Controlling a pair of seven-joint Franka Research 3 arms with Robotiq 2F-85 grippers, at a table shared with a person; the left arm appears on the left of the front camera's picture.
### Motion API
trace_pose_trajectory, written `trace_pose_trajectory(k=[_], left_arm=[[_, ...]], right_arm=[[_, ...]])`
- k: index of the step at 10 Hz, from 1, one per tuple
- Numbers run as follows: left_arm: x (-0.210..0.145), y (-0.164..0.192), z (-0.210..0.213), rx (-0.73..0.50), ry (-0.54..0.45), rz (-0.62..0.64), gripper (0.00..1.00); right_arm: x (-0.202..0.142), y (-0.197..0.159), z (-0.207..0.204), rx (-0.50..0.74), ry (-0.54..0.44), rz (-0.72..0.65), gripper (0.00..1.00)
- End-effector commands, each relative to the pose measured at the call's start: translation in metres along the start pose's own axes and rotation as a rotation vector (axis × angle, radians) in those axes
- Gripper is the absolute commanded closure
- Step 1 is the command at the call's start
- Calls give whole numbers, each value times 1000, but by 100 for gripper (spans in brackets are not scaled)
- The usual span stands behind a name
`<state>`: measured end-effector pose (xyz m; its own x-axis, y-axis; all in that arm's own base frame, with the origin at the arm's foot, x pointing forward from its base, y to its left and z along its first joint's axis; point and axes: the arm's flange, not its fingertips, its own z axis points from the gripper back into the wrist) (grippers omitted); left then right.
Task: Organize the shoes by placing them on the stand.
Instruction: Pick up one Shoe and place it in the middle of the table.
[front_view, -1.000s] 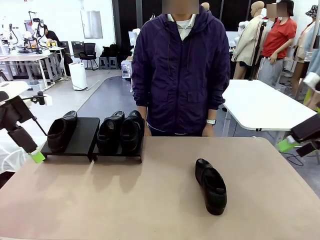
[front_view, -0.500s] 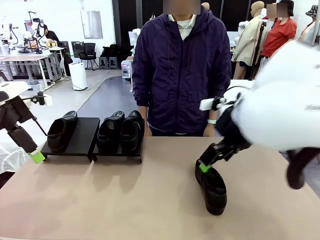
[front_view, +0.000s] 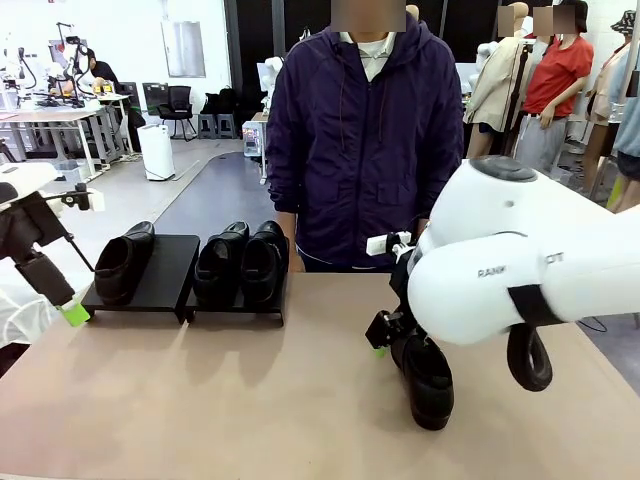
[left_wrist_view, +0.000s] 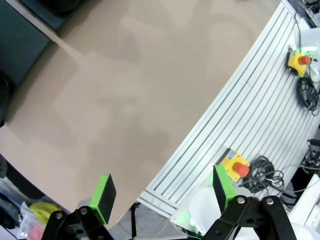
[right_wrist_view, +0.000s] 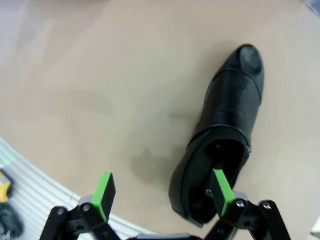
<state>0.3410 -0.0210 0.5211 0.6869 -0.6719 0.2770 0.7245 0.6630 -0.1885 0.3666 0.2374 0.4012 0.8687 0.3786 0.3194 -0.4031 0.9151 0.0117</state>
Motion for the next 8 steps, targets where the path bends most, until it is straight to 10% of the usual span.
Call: trace_pose_trajectory(k=[1,6,8], left_arm=[[-3,2,2,-4,6,-16,0],[-3,2,2,-4,6,-16,0],[-3,2,2,-4,6,-16,0]], right_arm=[[18,8,-23,-58,76,-125,0],[25,-13,-79,-43,58,-311,0],[26,-13,-80,-64,72,-305,100]])
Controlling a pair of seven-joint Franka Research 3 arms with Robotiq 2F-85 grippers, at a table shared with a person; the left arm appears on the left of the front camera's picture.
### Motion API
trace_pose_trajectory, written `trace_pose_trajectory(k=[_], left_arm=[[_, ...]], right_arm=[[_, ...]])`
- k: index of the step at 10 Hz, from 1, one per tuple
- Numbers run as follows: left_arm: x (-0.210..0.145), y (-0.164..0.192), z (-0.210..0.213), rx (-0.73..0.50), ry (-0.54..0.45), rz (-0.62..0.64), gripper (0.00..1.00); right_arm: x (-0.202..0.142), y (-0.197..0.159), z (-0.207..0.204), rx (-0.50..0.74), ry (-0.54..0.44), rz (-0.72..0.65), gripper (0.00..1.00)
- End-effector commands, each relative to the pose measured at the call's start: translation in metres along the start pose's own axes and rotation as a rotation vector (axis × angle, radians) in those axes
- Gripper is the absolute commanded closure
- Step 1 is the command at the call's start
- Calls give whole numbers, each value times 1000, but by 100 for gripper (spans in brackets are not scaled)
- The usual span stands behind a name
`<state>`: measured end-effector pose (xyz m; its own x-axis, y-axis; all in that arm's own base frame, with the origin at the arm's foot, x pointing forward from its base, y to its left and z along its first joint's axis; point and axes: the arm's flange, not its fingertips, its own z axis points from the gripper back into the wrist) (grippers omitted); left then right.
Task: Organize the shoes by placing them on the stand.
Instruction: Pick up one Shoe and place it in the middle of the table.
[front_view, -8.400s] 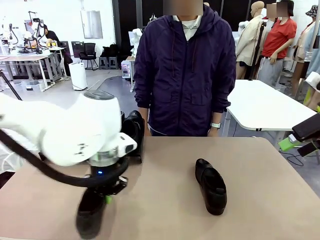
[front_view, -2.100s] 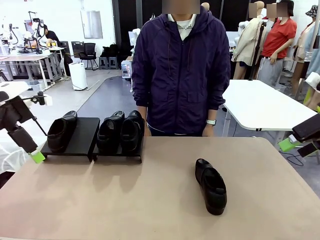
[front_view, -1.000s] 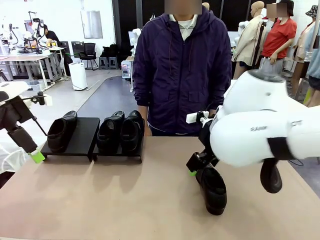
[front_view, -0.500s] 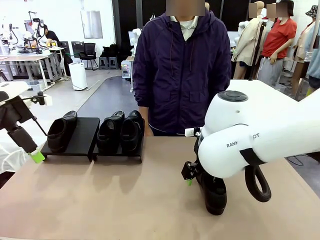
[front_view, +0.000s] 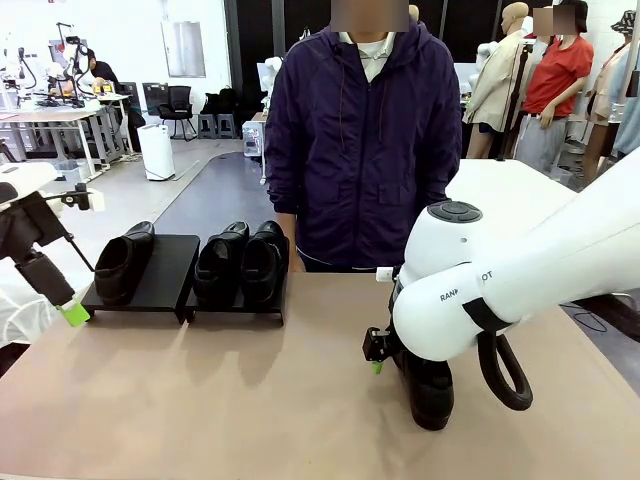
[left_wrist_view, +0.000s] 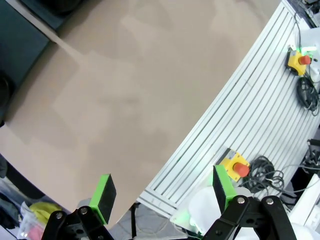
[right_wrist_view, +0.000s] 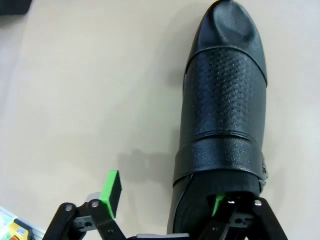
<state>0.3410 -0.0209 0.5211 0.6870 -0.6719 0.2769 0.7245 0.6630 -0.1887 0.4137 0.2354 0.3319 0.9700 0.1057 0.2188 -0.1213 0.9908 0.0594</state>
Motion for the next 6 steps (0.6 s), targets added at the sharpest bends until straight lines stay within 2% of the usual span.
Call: trace_pose_trajectory(k=[1,6], left_arm=[[-3,2,2,-4,6,-16,0],[-3,2,2,-4,6,-16,0]], right_arm=[[6,10,0,-33,-24,-10,100],[6,7,-1,-57,-46,-17,100]])
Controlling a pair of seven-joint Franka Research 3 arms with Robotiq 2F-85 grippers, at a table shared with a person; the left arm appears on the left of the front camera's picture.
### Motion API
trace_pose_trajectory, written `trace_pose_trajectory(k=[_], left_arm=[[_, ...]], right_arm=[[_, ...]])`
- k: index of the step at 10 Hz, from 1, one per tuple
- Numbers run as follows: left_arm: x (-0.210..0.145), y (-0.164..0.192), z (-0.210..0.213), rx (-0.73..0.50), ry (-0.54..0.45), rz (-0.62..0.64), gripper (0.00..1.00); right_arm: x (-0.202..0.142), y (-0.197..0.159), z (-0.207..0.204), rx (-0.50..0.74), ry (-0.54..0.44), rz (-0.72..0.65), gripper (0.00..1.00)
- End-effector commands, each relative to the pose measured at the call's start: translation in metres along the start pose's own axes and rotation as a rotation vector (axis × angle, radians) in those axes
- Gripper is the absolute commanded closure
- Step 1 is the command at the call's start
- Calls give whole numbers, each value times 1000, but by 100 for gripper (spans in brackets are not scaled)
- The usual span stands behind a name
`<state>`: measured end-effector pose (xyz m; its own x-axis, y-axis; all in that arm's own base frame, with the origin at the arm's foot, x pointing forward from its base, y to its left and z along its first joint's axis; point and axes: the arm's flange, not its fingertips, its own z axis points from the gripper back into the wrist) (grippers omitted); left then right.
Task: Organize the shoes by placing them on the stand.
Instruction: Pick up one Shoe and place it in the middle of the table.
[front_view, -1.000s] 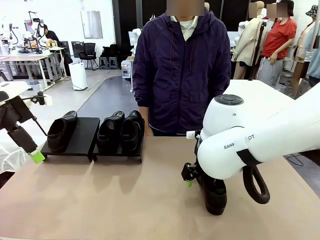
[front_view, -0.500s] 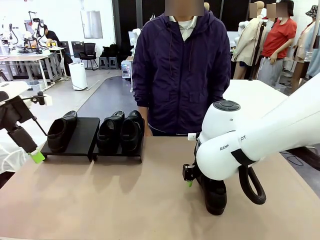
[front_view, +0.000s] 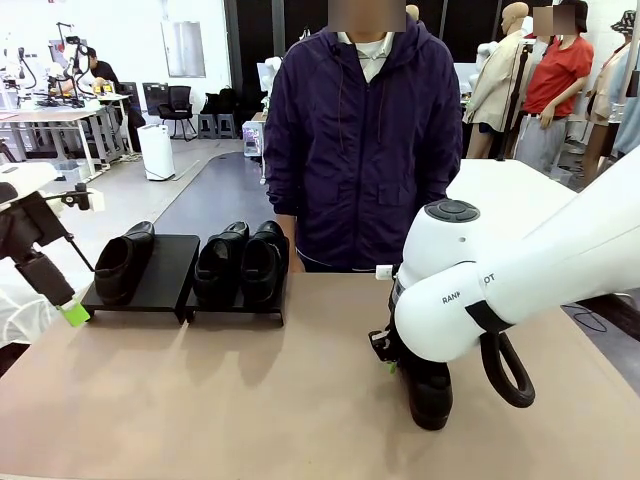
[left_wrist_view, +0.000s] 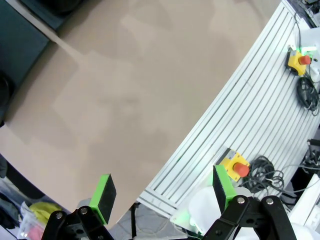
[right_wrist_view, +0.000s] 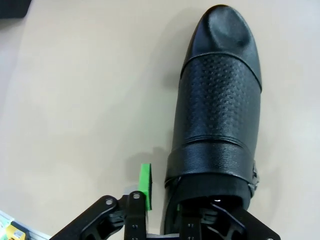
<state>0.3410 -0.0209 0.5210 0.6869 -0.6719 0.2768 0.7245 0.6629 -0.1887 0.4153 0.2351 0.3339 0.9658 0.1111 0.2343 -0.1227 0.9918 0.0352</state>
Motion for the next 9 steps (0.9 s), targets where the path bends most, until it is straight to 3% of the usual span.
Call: trace_pose_trajectory(k=[1,4,6,9], left_arm=[[-3,2,2,-4,5,-16,0],[-3,2,2,-4,5,-16,0],[-3,2,2,-4,5,-16,0],[-3,2,2,-4,5,-16,0]], right_arm=[[3,6,-1,-45,-48,-17,100],[-3,-4,25,-67,-73,-37,100],[-21,-2,60,-39,-19,-105,100],[-68,46,107,35,23,-156,100]])
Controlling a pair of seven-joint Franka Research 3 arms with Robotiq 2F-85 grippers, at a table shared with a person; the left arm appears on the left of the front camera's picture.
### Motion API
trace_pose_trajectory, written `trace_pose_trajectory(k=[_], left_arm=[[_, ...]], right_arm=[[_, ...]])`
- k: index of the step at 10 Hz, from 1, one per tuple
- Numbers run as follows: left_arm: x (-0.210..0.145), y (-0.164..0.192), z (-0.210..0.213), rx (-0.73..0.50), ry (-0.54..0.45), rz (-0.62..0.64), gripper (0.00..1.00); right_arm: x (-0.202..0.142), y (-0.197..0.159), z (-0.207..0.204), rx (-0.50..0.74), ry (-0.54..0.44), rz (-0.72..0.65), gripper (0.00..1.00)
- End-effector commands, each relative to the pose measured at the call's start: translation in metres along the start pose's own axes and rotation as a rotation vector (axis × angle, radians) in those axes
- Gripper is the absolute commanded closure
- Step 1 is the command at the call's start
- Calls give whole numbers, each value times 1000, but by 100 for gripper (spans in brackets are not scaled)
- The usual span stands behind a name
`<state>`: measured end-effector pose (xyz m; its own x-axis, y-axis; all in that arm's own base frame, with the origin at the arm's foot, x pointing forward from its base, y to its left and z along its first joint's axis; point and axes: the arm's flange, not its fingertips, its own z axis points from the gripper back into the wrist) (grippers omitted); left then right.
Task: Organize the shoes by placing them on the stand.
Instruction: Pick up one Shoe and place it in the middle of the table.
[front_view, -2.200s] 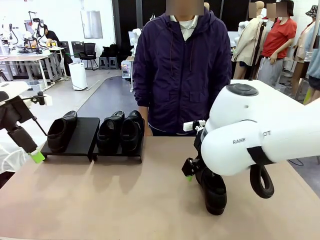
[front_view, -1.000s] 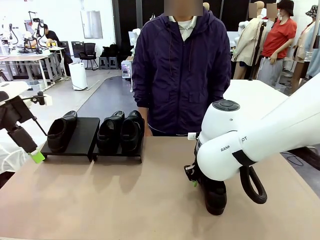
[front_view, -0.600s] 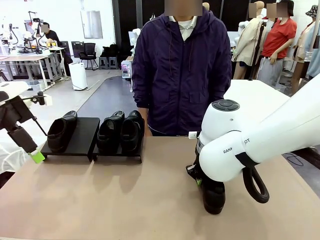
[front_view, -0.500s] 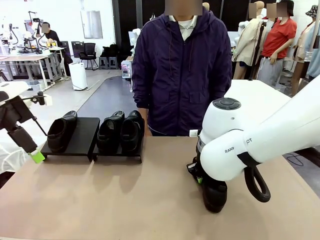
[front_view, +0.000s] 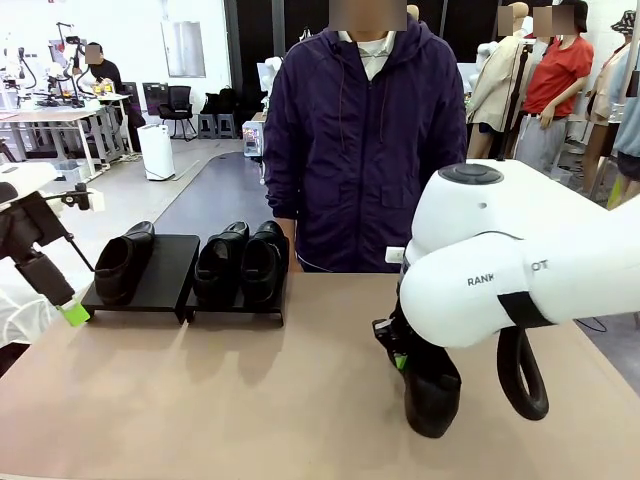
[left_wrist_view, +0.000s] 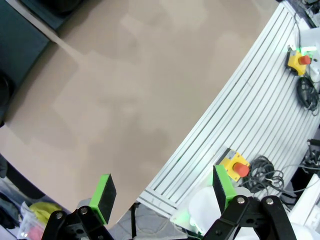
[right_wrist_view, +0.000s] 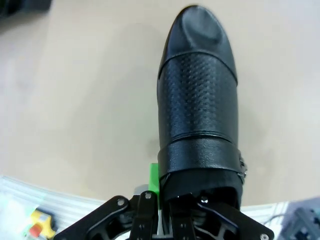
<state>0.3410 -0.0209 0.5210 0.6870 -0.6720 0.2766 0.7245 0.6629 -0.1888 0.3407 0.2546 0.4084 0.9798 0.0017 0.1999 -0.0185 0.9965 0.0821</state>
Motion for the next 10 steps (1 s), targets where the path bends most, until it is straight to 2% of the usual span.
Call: trace_pose_trajectory(k=[1,3,5,10], left_arm=[[-3,2,3,-4,5,-16,0],[-3,2,3,-4,5,-16,0],[-3,2,3,-4,5,-16,0],[-3,2,3,-4,5,-16,0]], right_arm=[[-30,37,22,52,10,-4,100],[-43,85,16,88,70,96,100],[-42,121,0,72,89,156,100],[-7,164,-47,10,92,103,100]])
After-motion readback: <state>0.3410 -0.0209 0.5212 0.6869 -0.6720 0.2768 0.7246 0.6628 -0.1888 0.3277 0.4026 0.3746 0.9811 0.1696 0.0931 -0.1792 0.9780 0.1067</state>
